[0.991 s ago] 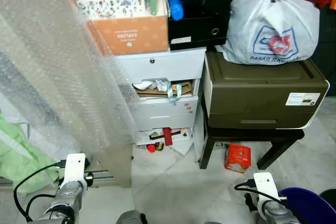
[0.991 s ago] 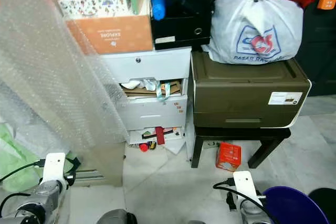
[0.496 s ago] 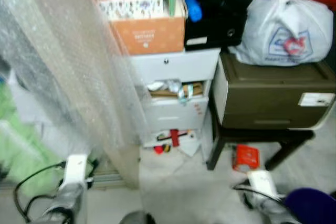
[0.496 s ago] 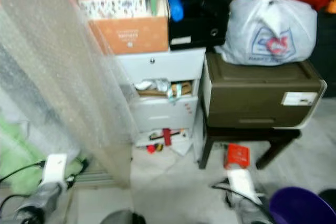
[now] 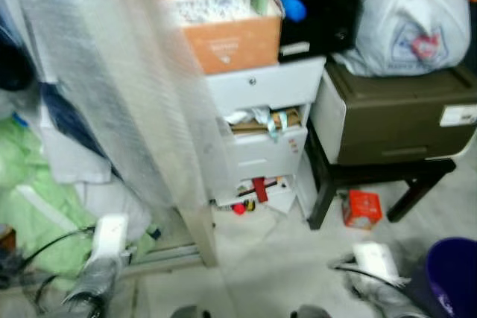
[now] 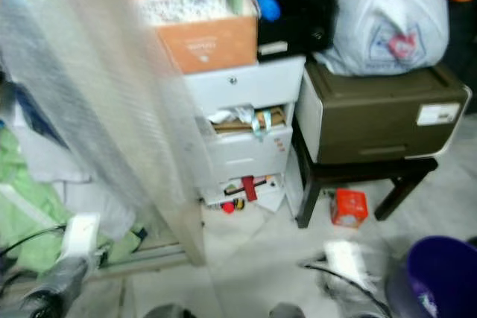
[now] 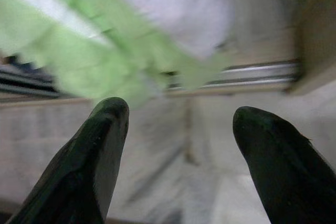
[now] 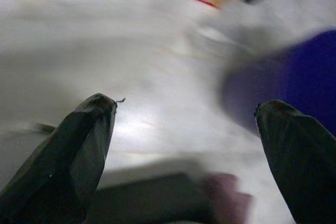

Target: Clean up the room

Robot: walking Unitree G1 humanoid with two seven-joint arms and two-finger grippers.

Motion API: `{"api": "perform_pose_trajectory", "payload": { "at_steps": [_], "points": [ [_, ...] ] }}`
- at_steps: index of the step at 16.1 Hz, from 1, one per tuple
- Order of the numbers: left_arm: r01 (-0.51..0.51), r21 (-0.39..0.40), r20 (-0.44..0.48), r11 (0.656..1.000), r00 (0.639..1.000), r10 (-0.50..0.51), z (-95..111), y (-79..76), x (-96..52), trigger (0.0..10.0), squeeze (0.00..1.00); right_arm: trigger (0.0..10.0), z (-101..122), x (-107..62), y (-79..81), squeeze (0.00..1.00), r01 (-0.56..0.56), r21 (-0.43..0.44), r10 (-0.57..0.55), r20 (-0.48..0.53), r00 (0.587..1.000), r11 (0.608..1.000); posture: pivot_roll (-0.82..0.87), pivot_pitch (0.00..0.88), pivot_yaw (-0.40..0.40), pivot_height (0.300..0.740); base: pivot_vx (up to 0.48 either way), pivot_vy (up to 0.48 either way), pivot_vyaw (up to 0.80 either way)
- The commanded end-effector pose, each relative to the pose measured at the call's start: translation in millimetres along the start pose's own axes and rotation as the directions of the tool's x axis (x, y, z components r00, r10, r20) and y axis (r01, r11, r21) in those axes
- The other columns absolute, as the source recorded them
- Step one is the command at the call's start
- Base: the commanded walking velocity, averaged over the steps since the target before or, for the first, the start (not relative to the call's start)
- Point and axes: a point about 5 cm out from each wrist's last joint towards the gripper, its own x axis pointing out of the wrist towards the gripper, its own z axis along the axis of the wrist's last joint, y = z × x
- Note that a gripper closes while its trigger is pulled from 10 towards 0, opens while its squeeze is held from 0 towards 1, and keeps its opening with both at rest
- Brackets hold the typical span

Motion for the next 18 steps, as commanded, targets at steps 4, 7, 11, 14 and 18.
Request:
{"api": "perform_pose_trajectory", "payload": {
  "at_steps": [4,7,11,14,18],
  "points": [
    [0.008,0.013,0.024,1.000,1.000,-0.009,8.2,-2.8,1.0,10.0,0.00,10.0,-7.8,-1.2,-8.9,0.00,0.013,-0.014,-0.013,-0.019,1.000,1.000,-0.13,0.000,0.088,0.740,0.000,0.479,0.00],
    [0.008,0.020,0.020,1.000,1.000,-0.008,6.5,-1.6,0.8,10.0,0.00,10.0,-8.4,-1.3,-7.3,0.00,0.008,-0.016,-0.009,-0.019,1.000,1.000,-0.13,0.000,0.089,0.740,0.000,0.480,0.00],
    [0.006,0.023,0.018,1.000,1.000,-0.006,5.9,-0.9,0.8,10.0,0.00,10.0,-5.3,-0.8,-4.4,0.00,0.003,-0.020,-0.003,-0.011,1.000,1.000,-0.13,0.000,0.091,0.740,0.000,0.480,0.00],
    [0.006,0.026,0.018,1.000,1.000,-0.006,6.0,-0.9,0.8,10.0,0.00,10.0,-4.7,-0.7,-4.4,0.00,0.003,-0.021,-0.003,-0.010,1.000,1.000,-0.13,0.000,0.091,0.740,0.000,0.480,0.00],
    [0.004,0.022,0.021,1.000,1.000,-0.004,6.4,-1.4,0.8,10.0,0.00,10.0,-3.4,-0.5,-4.7,0.00,0.002,-0.029,-0.002,-0.005,1.000,1.000,-0.13,0.000,0.089,0.740,0.000,0.457,0.00]
  ]
}}
